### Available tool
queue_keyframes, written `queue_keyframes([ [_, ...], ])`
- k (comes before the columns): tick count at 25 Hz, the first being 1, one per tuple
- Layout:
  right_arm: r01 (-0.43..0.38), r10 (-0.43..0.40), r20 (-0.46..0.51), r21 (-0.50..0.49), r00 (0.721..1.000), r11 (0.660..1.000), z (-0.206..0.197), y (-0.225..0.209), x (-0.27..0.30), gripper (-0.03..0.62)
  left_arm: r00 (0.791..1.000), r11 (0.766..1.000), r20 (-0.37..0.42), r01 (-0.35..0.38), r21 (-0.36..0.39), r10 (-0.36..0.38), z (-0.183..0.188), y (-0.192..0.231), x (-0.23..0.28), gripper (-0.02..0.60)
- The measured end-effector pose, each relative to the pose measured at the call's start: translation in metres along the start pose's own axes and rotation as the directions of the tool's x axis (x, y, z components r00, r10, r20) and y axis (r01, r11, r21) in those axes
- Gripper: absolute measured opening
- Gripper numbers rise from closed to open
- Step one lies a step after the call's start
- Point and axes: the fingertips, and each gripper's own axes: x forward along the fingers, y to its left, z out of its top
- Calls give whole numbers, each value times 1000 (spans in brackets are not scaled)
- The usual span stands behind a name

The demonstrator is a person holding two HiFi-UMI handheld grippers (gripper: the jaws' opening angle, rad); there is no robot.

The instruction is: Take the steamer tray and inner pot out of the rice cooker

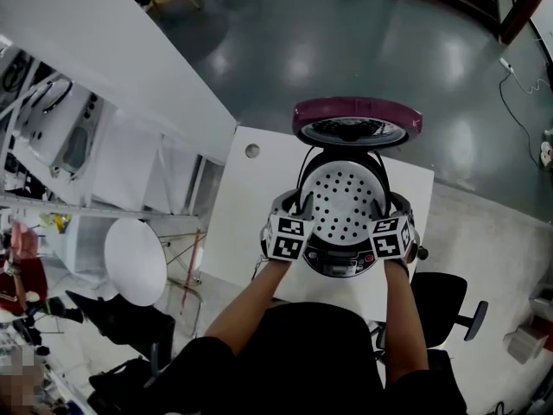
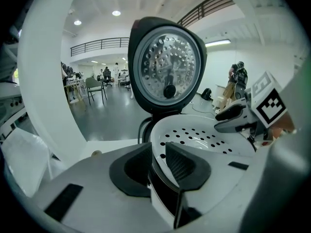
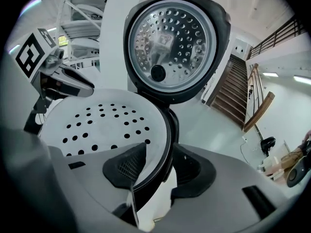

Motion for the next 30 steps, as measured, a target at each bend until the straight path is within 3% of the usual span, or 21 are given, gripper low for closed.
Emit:
queue_keyframes([
  [5,-21,21,9,39,1000,999,0,5,-4,104,998,1000,54,-19,-6,19,9,-3,-15,78],
  [11,-29,25,64,71,998,997,3,2,-19,89,994,999,93,-49,-15,50,12,-11,-32,77],
  [15,-34,27,111,58,993,998,30,20,-26,84,989,996,118,-84,-34,88,13,12,-54,74],
  [24,-72,52,223,82,973,994,63,24,-51,63,962,975,179,-189,-117,208,20,18,-92,69],
  [30,-56,29,250,103,968,993,79,45,-65,61,947,970,242,-174,-168,212,24,40,-116,58],
])
